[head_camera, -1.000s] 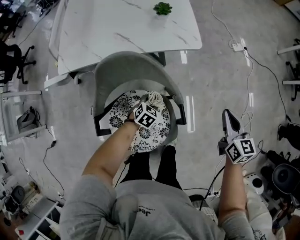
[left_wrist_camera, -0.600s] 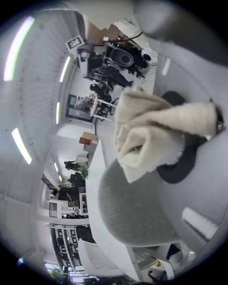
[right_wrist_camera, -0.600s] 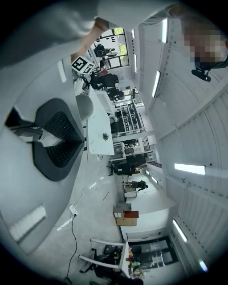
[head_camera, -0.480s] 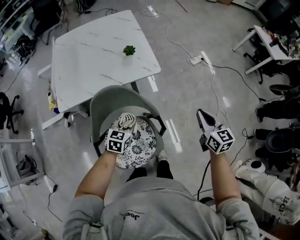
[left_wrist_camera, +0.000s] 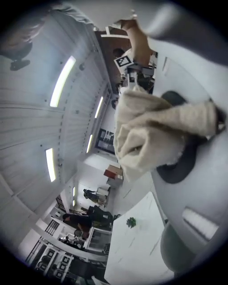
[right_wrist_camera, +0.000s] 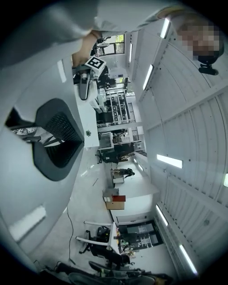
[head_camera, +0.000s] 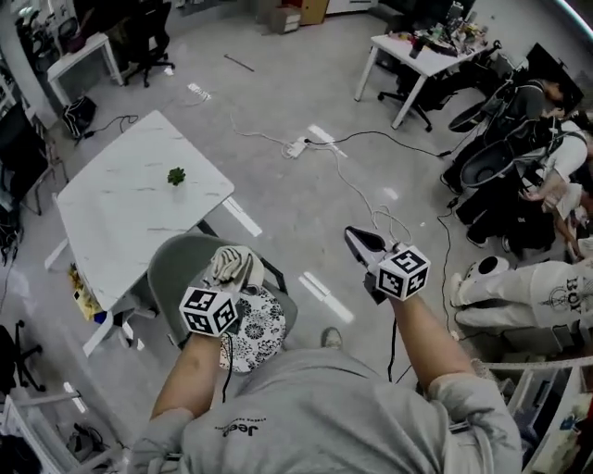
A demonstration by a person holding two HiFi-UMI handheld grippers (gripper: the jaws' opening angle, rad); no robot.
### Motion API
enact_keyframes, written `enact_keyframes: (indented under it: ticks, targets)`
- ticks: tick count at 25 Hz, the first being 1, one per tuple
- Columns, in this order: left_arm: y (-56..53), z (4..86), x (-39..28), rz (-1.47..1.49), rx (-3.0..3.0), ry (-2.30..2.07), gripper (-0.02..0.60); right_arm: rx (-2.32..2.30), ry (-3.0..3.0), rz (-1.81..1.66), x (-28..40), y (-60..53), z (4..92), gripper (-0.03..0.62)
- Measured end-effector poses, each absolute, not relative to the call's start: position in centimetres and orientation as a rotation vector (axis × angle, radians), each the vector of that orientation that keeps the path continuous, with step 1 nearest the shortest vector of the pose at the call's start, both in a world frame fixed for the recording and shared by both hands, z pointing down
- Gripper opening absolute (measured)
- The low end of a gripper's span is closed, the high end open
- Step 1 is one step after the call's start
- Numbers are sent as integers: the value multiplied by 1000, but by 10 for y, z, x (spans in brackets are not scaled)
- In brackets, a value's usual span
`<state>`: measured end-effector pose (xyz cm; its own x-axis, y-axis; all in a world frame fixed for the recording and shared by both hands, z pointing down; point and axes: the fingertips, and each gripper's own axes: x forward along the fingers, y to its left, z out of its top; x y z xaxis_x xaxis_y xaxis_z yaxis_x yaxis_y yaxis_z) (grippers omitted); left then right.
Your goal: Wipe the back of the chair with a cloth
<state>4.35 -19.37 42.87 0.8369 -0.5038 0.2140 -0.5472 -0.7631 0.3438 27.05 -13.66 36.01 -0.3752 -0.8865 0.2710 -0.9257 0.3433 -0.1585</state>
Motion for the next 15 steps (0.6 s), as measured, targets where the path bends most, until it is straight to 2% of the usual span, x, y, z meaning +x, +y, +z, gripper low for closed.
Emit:
enact_keyframes:
  ticks: [9,15]
  targets:
    - [-128,327,136,61,2786,-625,143,1778,-2485,272,341,-46,292,1]
    - [-73,303,220,-13,2790,-607,143,1769,-2479,206,407,24,281,2]
